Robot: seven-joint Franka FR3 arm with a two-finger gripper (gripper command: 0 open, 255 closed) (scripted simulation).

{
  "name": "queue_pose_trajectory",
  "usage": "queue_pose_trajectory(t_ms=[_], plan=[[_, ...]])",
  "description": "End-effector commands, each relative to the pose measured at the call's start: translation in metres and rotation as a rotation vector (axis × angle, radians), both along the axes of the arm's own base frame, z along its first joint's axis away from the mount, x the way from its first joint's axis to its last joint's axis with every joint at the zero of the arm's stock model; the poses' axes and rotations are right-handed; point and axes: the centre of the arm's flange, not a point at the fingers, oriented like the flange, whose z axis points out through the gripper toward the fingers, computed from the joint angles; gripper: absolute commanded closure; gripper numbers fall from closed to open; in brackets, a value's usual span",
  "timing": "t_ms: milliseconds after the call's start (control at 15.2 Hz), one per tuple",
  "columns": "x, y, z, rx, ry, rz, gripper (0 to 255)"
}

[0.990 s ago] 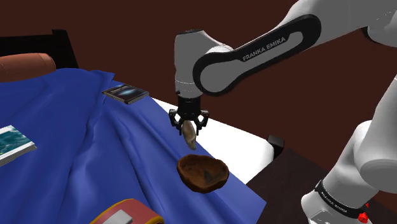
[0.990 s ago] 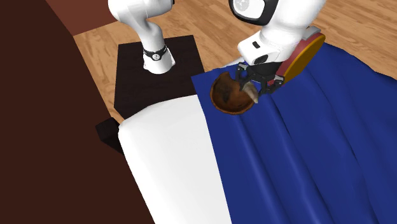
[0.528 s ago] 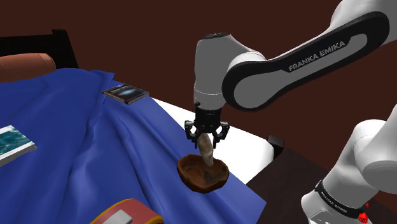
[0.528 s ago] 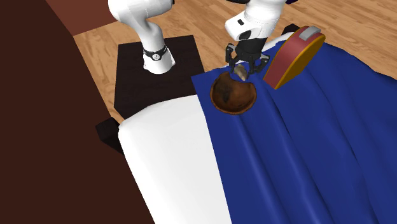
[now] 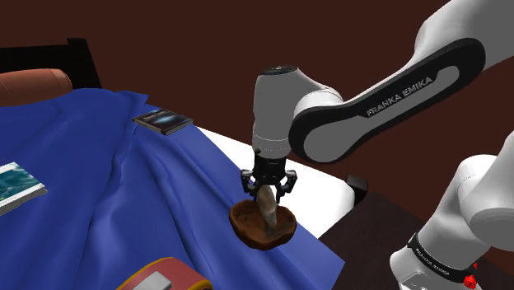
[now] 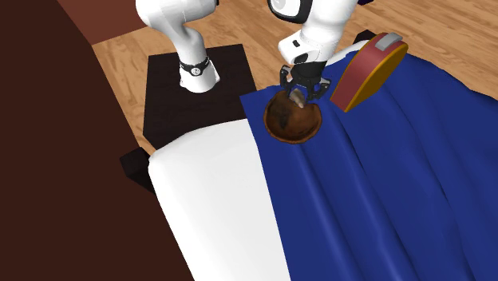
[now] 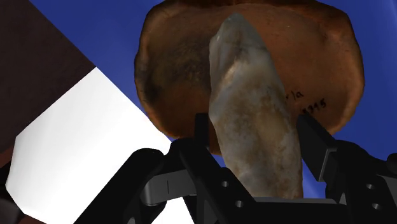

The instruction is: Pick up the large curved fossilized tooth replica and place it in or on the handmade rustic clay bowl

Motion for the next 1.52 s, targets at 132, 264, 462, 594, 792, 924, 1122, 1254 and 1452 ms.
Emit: queue_pose_trajectory(t_ms=[132,264,462,594,792,924,1122,1254,1452], plan=[[0.0,0.0,-0.021,0.0,-0.001,0.0,255],[0.0,0.0,-0.032,0.0,-0.001,0.0,255],[0.0,0.0,-0.037,0.0,-0.001,0.0,255],[0.0,0.0,-0.037,0.0,-0.001,0.0,255],[0.0,0.0,-0.037,0.0,-0.001,0.0,255],[0.0,0.0,-0.037,0.0,-0.001,0.0,0],[0.0,0.0,-0.037,0.0,-0.001,0.0,0],[0.0,0.0,-0.024,0.0,-0.001,0.0,0],[0.0,0.001,0.013,0.0,-0.001,0.0,0]])
